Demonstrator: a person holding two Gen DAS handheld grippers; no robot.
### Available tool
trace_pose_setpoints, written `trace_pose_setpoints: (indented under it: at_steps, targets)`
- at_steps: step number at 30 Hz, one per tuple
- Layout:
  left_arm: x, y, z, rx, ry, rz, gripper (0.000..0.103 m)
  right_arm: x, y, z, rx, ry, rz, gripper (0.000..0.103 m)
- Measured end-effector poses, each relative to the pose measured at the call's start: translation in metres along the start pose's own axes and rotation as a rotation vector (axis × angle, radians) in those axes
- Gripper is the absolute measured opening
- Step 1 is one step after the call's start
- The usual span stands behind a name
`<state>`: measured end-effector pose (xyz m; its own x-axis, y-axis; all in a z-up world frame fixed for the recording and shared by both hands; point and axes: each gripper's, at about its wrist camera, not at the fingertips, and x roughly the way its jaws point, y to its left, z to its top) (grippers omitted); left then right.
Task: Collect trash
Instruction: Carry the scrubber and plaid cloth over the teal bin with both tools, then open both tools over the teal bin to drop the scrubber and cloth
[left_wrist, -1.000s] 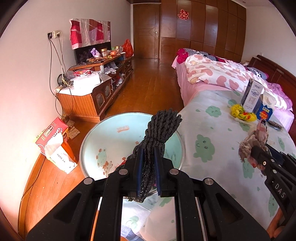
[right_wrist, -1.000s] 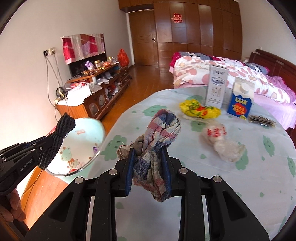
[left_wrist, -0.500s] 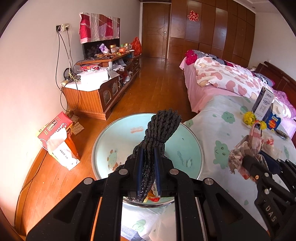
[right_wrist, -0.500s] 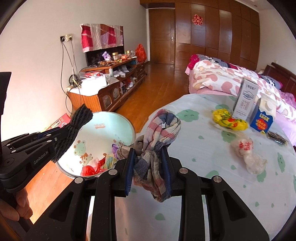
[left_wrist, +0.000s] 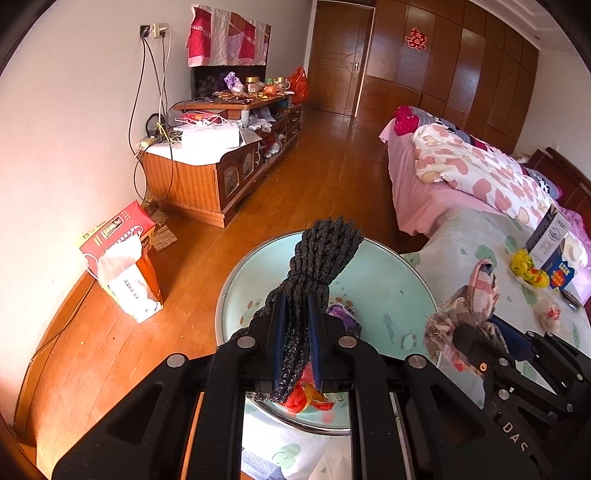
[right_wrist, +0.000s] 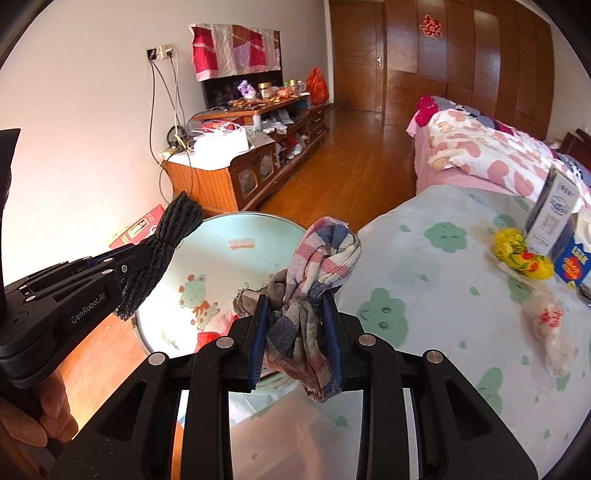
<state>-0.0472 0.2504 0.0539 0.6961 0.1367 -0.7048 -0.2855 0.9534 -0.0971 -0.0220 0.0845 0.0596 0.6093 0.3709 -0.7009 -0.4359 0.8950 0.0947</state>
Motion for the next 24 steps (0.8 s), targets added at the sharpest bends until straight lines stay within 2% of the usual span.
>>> trace_pose_setpoints:
  at_steps: [13, 16, 17, 19, 24]
  targets:
    - [0.022, 0.001, -0.005, -0.002, 0.051, 0.005, 0.012, 0.042, 0.027, 0.010, -0.066, 0.066, 0.001, 0.031]
    - [0.025, 0.002, -0.004, -0.004, 0.057, 0.008, 0.012, 0.048, 0.028, 0.010, -0.074, 0.068, 0.002, 0.036]
    - [0.025, 0.002, -0.004, -0.003, 0.057, 0.010, 0.012, 0.049, 0.028, 0.010, -0.077, 0.067, -0.001, 0.043]
    - [0.025, 0.003, -0.005, -0.002, 0.057, 0.012, 0.012, 0.048, 0.028, 0.009, -0.076, 0.052, -0.014, 0.050]
    - [0.027, 0.003, -0.007, -0.001, 0.065, 0.015, 0.012, 0.045, 0.024, 0.008, -0.047, 0.035, -0.029, 0.054]
